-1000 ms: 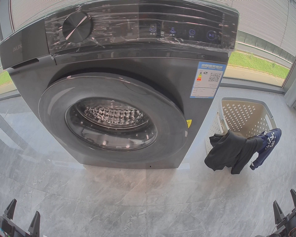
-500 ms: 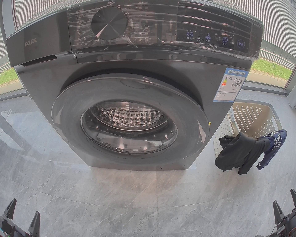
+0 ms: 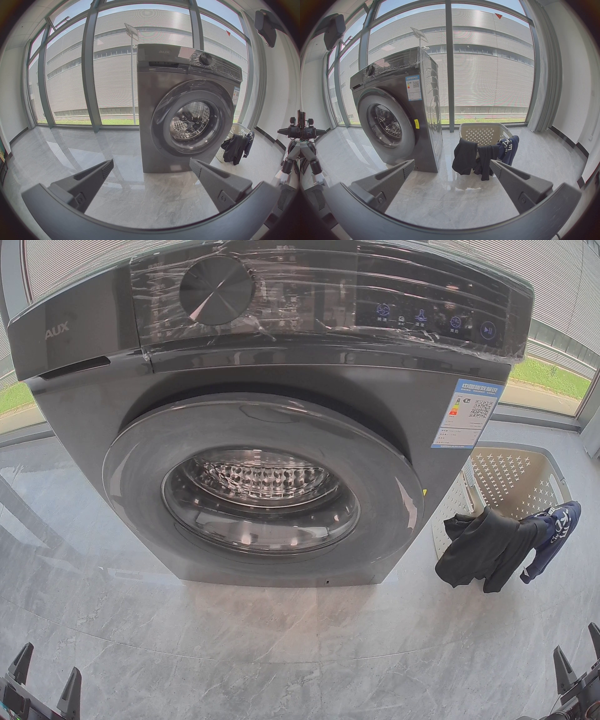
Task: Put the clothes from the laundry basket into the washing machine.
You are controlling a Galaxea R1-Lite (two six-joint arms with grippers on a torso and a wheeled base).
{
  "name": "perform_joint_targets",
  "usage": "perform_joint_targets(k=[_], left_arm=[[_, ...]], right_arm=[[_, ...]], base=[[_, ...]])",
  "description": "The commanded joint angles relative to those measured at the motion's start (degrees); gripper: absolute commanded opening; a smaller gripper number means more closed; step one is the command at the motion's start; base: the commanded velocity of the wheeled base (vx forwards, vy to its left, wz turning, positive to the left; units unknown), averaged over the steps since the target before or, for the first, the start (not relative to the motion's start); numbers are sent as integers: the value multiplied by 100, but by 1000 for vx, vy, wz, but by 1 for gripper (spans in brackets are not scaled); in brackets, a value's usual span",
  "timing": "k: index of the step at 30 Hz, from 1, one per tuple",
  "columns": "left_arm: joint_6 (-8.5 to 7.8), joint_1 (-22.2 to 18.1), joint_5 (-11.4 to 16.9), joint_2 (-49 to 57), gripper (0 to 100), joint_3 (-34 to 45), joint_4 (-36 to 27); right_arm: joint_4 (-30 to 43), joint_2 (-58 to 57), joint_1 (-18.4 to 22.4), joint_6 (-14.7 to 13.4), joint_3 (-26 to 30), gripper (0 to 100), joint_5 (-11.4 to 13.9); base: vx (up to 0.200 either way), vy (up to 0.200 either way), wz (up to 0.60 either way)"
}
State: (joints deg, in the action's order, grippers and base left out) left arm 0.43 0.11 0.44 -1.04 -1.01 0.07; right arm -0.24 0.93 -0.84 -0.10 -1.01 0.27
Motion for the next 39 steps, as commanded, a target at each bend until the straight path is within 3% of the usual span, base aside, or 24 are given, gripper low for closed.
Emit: perform_joint_targets(k=[1, 10, 19, 25, 31, 39], left_arm=[[1, -2, 0, 77, 100, 101, 1], [10, -2, 0, 77, 100, 101, 1], [10, -2, -9, 77, 100, 101, 1], [-8, 7, 0, 77, 100, 101, -7], [-16, 7, 0, 77, 100, 101, 1], [-51, 7, 0, 77, 100, 101, -7]], right_arm=[[-2, -93, -4, -8, 101, 100, 0], [-2, -93, 5, -8, 101, 100, 0], [-2, -93, -4, -8, 101, 100, 8], [-2, -93, -13, -8, 101, 100, 8], [-2, -93, -13, -17, 101, 100, 8], [-2, -93, -13, -25, 101, 100, 8]], base=[[0, 0, 0], [0, 0, 0], [200, 0, 0], [0, 0, 0], [0, 200, 0], [0, 0, 0]])
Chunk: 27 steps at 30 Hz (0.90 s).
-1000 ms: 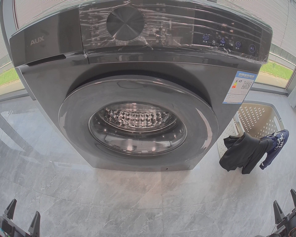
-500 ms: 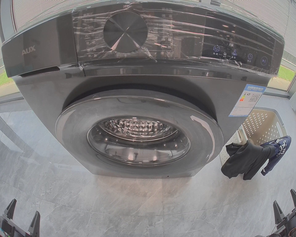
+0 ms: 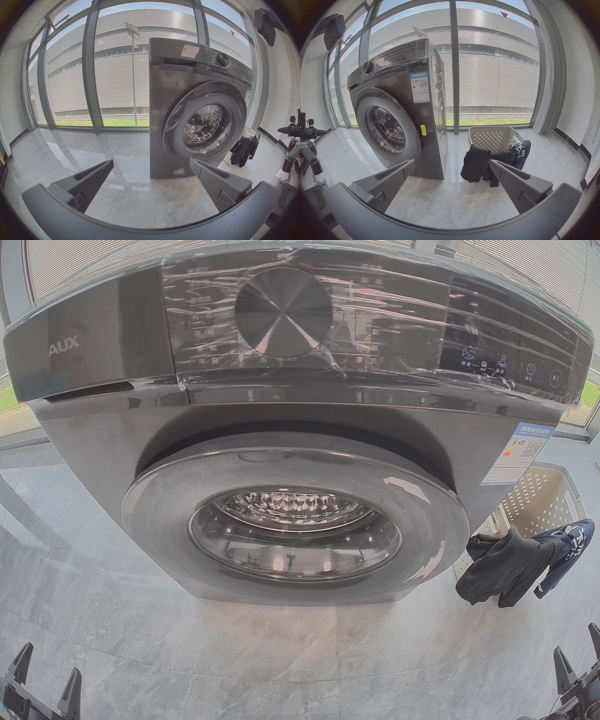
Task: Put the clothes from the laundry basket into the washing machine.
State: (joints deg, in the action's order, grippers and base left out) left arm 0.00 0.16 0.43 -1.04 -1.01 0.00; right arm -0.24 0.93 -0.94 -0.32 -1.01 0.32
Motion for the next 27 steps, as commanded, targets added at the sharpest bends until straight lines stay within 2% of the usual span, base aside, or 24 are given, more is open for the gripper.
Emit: perform_joint_targets(k=[1, 5, 7, 9, 11, 13, 14, 15, 18, 20, 21, 24, 25, 27], left_arm=[[-18, 2, -8, 77, 100, 101, 0], [-18, -7, -8, 77, 100, 101, 0], [-18, 2, -8, 77, 100, 101, 0], [-18, -7, 1, 77, 100, 101, 0], [-18, -7, 1, 77, 100, 101, 0], [-18, -7, 1, 77, 100, 101, 0], [-18, -7, 1, 77, 100, 101, 0], [-18, -7, 1, 77, 100, 101, 0], [-18, -7, 1, 77, 100, 101, 0], [-18, -7, 1, 77, 100, 101, 0], [-18, -7, 1, 77, 100, 101, 0], [-18, -7, 1, 77, 100, 101, 0], [-18, -7, 1, 77, 100, 101, 0], [-18, -7, 1, 77, 100, 101, 0]], right_arm=[[-2, -93, -3, -3, 101, 100, 3], [-125, -93, 6, 5, 75, 100, 30], [-336, -93, -12, -3, -400, 100, 47], [-239, 127, -38, -3, -1006, 100, 144], [60, 646, -82, -3, -1208, 100, 434], [147, 1164, -126, -12, -1138, 100, 768], [147, 1164, -126, -12, -1138, 100, 768], [121, 1779, -143, -12, -1015, 100, 1067], [-20, 2755, -143, 5, -945, 100, 1656], [-107, 3045, -143, -3, -954, 100, 1840], [-336, 3520, -161, 23, -954, 100, 2025], [-960, 4267, -319, -39, -954, 100, 2025], [-960, 4267, -319, -39, -954, 100, 2025], [-1646, 4891, -636, -250, -954, 100, 2016]], base=[[0, 0, 0], [0, 0, 0], [0, 0, 0], [0, 0, 0], [0, 0, 0], [0, 0, 0], [0, 0, 0], [0, 0, 0], [0, 0, 0], [0, 0, 0], [0, 0, 0], [0, 0, 0], [0, 0, 0], [0, 0, 0]])
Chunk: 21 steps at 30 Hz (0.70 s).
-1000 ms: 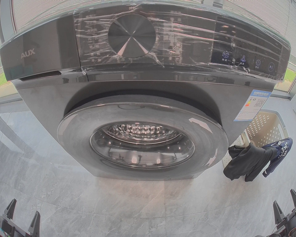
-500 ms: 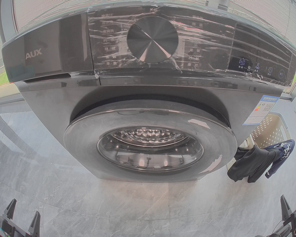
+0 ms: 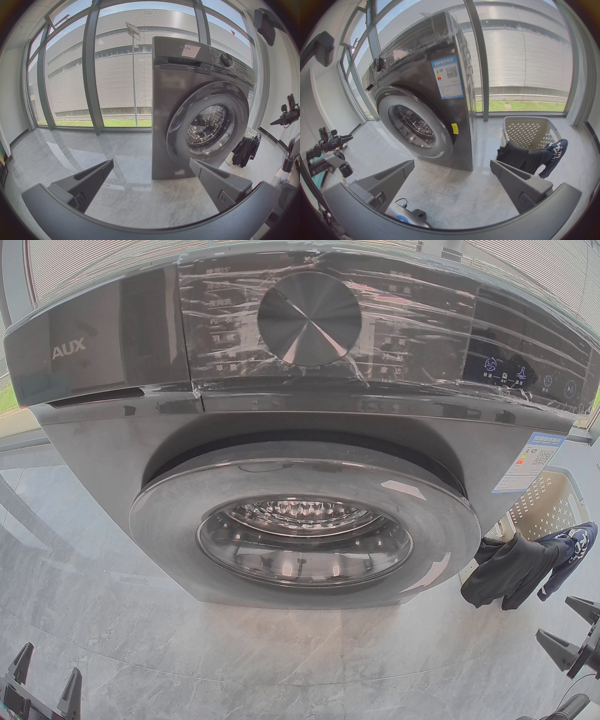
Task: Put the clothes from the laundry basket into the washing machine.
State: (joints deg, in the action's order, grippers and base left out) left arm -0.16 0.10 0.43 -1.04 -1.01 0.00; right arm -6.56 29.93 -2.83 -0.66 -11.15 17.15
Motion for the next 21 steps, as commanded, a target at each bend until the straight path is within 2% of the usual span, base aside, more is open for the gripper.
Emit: perform_joint_targets(k=[1, 4, 5, 6, 7, 10, 15, 21], left_arm=[[-2, -1, 1, 77, 100, 101, 0], [-2, -1, 1, 77, 100, 101, 0], [-2, -1, 1, 77, 100, 101, 9], [-2, -1, 1, 77, 100, 101, 9], [-2, -1, 1, 77, 100, 101, 0], [-2, -1, 1, 77, 100, 101, 0], [7, -1, 1, 77, 100, 101, 0], [7, -1, 1, 77, 100, 101, 0]], right_arm=[[-1207, 2149, -587, -321, 52, 100, 306], [-1594, 2562, -1009, -497, 8, 100, 69], [-1717, 2738, -1203, -549, -18, 100, -124], [-1717, 2738, -1203, -549, -18, 100, -124], [-1981, 3063, -1466, -681, -80, 100, -406], [-2491, 3520, -1756, -866, -150, 100, -634], [-3106, 4302, -1888, -839, -326, 100, -810], [-3624, 4873, -2020, -804, -607, 100, -810]], base=[[0, 0, 0], [0, 0, 0], [0, 0, 0], [0, 0, 0], [0, 0, 0], [0, 0, 0], [0, 0, 0], [0, 0, 0]])
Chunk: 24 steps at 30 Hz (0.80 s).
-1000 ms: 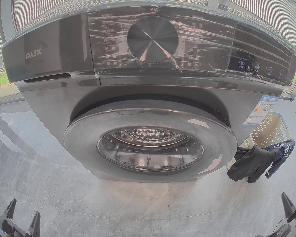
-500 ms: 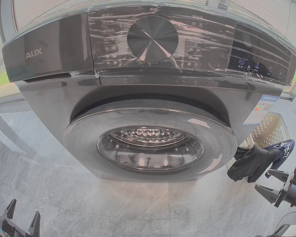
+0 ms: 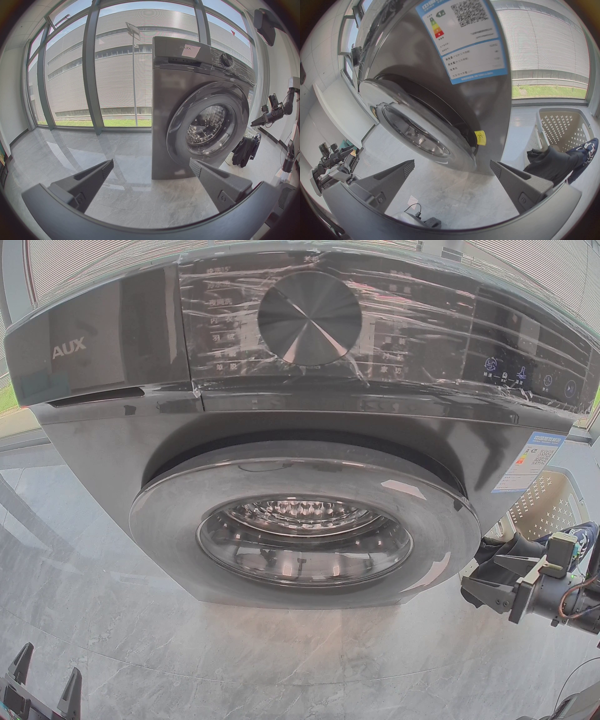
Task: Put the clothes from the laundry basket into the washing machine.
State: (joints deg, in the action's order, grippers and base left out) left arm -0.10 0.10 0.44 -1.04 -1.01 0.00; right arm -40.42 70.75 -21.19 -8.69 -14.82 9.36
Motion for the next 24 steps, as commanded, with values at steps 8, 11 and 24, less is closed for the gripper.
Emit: perform_joint_targets(k=[8, 11, 24], left_arm=[[1, -1, 0, 77, 100, 101, 0], [1, -1, 0, 77, 100, 101, 0], [1, -1, 0, 77, 100, 101, 0]], right_arm=[[-651, 1345, -553, -10, -478, 100, -49], [-783, 1388, -676, -1, -398, 100, -66], [-721, 703, -843, 17, 146, 100, -57]], base=[[0, 0, 0], [0, 0, 0], [0, 0, 0]])
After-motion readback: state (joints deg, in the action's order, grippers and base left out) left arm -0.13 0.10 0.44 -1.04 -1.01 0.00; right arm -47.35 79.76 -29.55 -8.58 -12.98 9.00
